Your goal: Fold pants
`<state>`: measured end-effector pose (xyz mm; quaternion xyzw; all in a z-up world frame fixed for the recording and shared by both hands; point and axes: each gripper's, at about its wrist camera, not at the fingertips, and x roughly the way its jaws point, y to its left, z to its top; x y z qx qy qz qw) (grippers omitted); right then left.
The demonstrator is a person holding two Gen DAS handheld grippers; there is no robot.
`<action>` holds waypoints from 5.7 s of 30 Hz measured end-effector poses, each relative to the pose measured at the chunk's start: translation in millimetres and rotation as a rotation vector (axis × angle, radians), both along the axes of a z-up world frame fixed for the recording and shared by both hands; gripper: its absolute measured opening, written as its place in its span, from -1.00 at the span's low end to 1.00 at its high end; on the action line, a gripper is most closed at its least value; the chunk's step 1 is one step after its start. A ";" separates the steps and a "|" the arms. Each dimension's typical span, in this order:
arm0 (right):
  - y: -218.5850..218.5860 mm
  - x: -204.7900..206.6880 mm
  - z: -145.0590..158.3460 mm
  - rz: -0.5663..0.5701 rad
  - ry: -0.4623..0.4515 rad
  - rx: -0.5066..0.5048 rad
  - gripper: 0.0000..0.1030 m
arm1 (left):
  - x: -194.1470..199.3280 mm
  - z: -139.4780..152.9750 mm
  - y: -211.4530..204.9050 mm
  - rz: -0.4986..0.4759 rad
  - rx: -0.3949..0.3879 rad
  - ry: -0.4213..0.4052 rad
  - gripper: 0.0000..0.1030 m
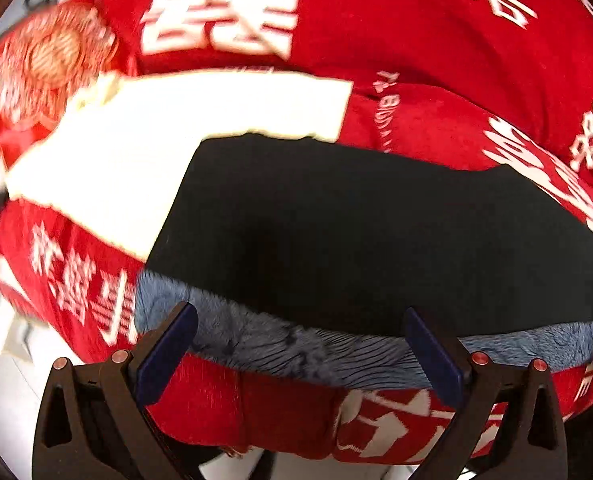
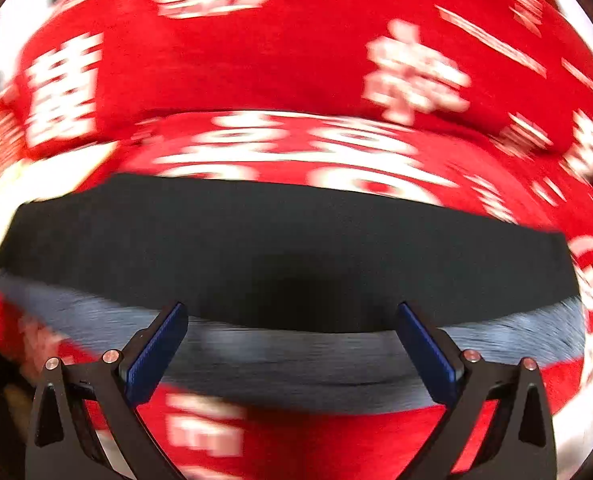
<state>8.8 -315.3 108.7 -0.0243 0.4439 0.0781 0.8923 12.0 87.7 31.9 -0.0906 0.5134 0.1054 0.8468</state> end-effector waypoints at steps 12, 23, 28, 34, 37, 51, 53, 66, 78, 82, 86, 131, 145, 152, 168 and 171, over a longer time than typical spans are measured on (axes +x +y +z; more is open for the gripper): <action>73.3 10.1 -25.8 0.066 0.038 -0.059 1.00 | -11.9 10.1 -60.6 -0.127 -0.025 0.000 1.00; -35.1 -4.9 2.1 -0.093 0.049 0.040 1.00 | 8.7 -4.4 -200.1 -0.464 0.031 0.098 1.00; -157.4 -29.0 25.0 -0.327 -0.007 0.162 1.00 | 12.1 24.2 -247.2 -0.536 0.009 0.056 1.00; -252.1 -52.1 0.8 -0.453 0.023 0.192 1.00 | 63.7 19.0 -309.9 -0.480 -0.071 0.128 1.00; -278.0 -52.8 -12.6 -0.482 0.006 0.260 1.00 | 83.7 15.3 -342.4 -0.470 -0.082 0.140 1.00; -287.4 -20.0 -37.3 -0.412 -0.038 0.323 0.99 | 86.8 -6.3 -361.1 -0.354 0.010 0.141 1.00; -288.8 -12.2 -36.3 -0.405 -0.047 0.319 0.97 | 86.1 -5.6 -361.0 -0.350 0.013 0.137 1.00; -296.5 4.7 -35.8 -0.369 0.002 0.386 -0.56 | 88.7 -5.2 -360.4 -0.328 0.008 0.139 1.00; -282.9 15.0 -38.8 -0.332 -0.020 0.432 0.32 | 95.0 -1.3 -399.5 -0.372 -0.046 0.205 1.00; -286.3 17.1 -38.1 -0.381 -0.004 0.369 -0.59 | 93.9 -4.2 -405.0 -0.367 -0.004 0.168 1.00; -282.5 8.8 -23.4 -0.373 -0.044 0.372 -0.70 | 94.0 -5.5 -403.6 -0.371 -0.005 0.165 1.00; 166.2 -39.9 -5.6 0.504 -0.286 -0.644 0.83 | 80.8 36.5 -116.4 -0.116 -0.312 0.037 1.00; -12.6 -40.5 48.0 0.079 -0.099 0.072 0.88 | 34.1 55.5 -213.7 -0.456 -0.265 0.086 1.00; -21.5 -36.5 41.6 0.055 -0.068 0.110 0.89 | 53.0 12.4 -172.6 -0.344 -0.460 0.200 1.00; -9.4 -30.6 36.8 0.052 -0.077 0.126 0.89 | 100.6 47.1 -195.9 -0.388 -0.336 0.106 -0.49; -14.9 -28.1 36.9 0.033 -0.074 0.122 0.89 | 105.0 23.2 -189.8 -0.370 -0.362 0.200 -0.48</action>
